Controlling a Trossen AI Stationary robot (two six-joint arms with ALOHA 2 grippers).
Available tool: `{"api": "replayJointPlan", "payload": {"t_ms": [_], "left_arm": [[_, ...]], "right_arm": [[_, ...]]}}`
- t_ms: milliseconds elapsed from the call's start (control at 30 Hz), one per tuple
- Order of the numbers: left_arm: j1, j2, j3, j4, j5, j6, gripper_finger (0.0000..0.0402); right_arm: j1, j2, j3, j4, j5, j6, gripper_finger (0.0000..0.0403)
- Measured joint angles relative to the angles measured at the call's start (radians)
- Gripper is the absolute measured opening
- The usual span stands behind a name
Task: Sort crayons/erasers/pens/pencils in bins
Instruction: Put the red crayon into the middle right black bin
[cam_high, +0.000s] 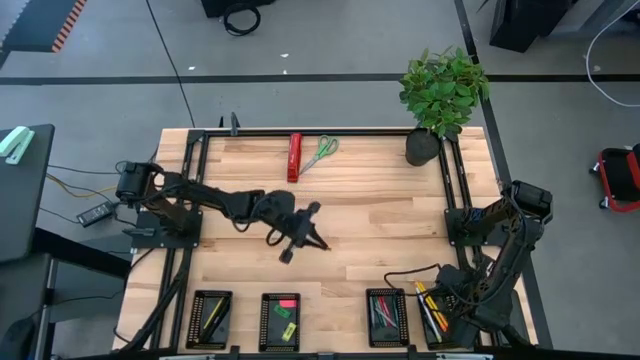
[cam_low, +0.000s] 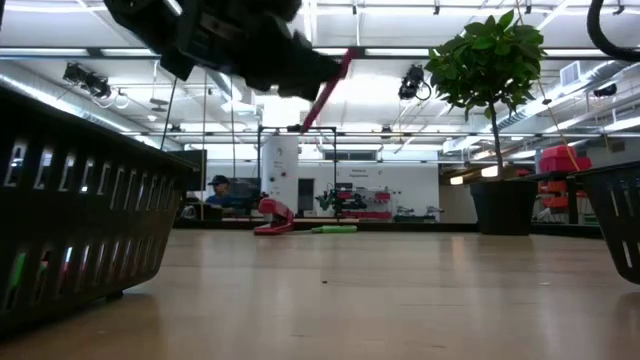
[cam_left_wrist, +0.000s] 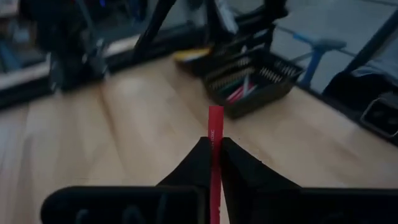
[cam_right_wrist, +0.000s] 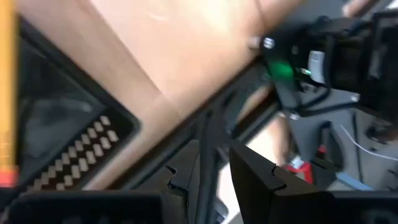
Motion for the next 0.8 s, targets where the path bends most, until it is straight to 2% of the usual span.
{"api": "replayJointPlan", "payload": {"t_ms": [267,400,600,800], "left_arm": [[-0.040,0.000,0.000,0.179,-0.001,0.015,0.0030],[-0.057,0.015,0.001,0.280,-0.001,0.011,0.0026],[-0.101,0.107,0.050,0.401,0.002,0.015,0.0037],[-0.148,0.267,0.231,0.398,-0.003,0.015,0.0028]], "right_arm": [[0.000,-0.010,0.023,-0.046,-0.019,-0.007,0.0094],[0.000,-0.058,0.061,-0.048,-0.002,0.049,0.0094],[0.000,-0.173,0.079,-0.051,0.184,0.190,0.0094],[0.000,-0.245,0.079,-0.049,0.326,0.191,0.0094]]}}
